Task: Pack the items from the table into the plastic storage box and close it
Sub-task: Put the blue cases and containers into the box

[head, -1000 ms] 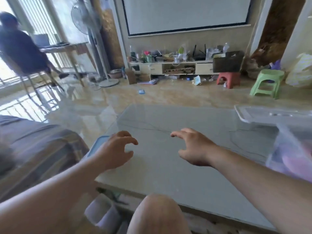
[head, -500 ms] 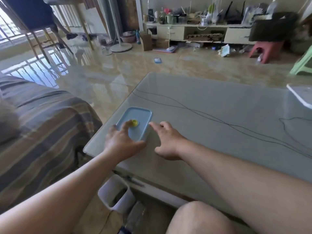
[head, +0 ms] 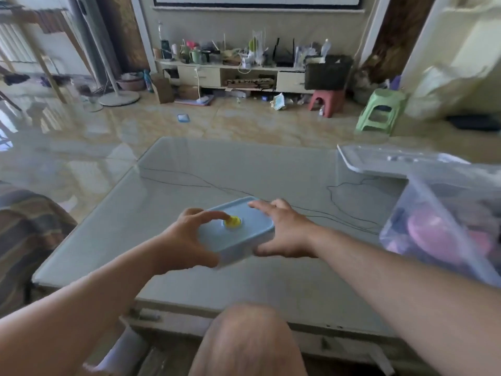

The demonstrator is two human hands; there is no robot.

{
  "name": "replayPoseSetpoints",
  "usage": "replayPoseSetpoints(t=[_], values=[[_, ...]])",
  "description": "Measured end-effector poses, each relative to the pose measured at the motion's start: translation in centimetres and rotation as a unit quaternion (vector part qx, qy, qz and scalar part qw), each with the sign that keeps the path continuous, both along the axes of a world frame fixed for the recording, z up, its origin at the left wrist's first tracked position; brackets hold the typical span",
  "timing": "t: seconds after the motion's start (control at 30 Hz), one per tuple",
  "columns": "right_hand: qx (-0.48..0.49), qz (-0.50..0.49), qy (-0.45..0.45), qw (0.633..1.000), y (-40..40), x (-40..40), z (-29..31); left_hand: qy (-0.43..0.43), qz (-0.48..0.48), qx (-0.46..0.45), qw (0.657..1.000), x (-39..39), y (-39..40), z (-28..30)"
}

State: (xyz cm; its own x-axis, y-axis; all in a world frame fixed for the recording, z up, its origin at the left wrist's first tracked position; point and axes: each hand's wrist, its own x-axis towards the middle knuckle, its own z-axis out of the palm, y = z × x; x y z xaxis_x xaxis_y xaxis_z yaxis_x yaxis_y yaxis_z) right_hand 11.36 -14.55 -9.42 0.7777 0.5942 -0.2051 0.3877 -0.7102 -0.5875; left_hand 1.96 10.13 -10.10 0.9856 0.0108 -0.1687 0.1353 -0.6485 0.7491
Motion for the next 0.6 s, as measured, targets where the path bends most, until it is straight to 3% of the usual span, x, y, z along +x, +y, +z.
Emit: replayPoseSetpoints(t=[0.1,0.23,0.4,0.5,0.6], values=[[0.063,-0.054,-0.02,0.996,-4.5,-1.3,5.0,-0.069,-0.042,0.023,0.996,1.1,-4.1,5.6],[0.094,-0.118,-0.119,0.981,-13.5,-3.4,12.3,-0.14,-0.095,0.032,0.985,2.2,-12.3,13.0],[0.116,-0.223,-0.194,0.948,-26.2,-7.4,16.8,-0.224,-0.155,0.028,0.962,3.2,-25.3,17.4],[0.104,-0.26,-0.156,0.947,-32.0,-9.7,15.9,-0.196,-0.206,0.05,0.957,3.1,-31.9,18.2],[0.014,-0.279,-0.087,0.956,-35.9,-10.9,13.8,-0.173,-0.254,0.162,0.938,2.4,-36.4,17.4]])
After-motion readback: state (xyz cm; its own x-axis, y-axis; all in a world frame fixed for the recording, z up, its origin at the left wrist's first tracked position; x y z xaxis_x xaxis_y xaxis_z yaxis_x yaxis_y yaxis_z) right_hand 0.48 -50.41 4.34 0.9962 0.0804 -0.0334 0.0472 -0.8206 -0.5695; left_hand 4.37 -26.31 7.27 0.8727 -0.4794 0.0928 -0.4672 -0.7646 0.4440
